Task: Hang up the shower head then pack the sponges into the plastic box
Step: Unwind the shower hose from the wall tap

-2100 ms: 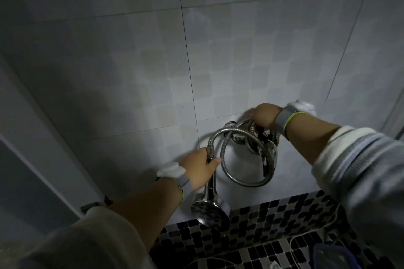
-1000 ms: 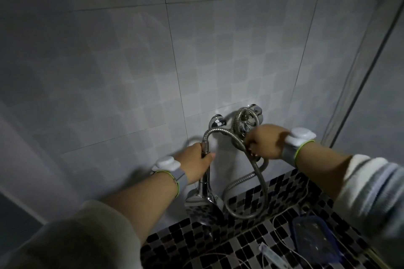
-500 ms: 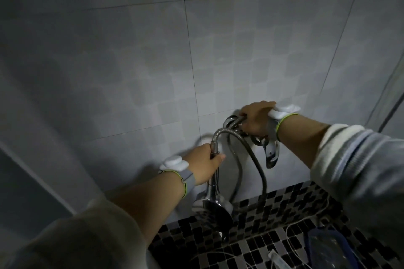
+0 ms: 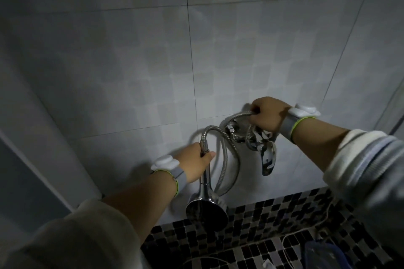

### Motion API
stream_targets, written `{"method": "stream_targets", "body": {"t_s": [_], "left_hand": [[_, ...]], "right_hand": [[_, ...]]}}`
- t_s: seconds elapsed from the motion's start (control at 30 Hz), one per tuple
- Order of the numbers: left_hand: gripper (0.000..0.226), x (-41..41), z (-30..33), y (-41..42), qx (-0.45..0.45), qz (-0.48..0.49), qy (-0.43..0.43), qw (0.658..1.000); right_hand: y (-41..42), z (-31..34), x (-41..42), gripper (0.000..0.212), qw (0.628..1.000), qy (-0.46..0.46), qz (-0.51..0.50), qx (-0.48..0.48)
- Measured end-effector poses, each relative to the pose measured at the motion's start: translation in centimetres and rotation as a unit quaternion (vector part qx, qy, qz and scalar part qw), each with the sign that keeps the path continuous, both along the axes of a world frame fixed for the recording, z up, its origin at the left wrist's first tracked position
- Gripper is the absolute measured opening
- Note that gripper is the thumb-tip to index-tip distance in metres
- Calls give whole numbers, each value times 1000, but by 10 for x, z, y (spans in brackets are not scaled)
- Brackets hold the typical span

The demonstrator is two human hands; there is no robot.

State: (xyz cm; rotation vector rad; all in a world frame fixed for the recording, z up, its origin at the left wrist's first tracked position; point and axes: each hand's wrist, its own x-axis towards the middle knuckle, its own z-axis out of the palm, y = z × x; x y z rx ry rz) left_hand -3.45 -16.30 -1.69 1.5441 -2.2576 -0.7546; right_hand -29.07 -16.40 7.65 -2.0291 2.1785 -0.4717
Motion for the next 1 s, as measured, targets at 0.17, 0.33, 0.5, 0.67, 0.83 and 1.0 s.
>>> {"method": "stream_targets", "body": {"t_s": [0.17,0.33,0.5,0.67,0.83,1.0], "left_hand": [[37,0,-2,-4,3,-7,-5,1000],[43,2,-4,-3,9,-16,-4,1000],[43,7,-8,0,11,-48,-16,999],[43,16,-11,5,33,-66,-20,997],[39,26,-16,11,56,-80,-12,995],[41,30,-21,12,76,-74,-12,994]], "right_hand": [[27,-18,-5,18,997,4,5,-78],[52,-43,-4,19,998,9,-24,-59],[75,-70,2,22,997,-6,-79,-7],[93,-93,13,26,998,20,-65,19],[104,-110,32,18,994,103,-25,-36],[107,-128,67,25,978,158,128,-33]]}}
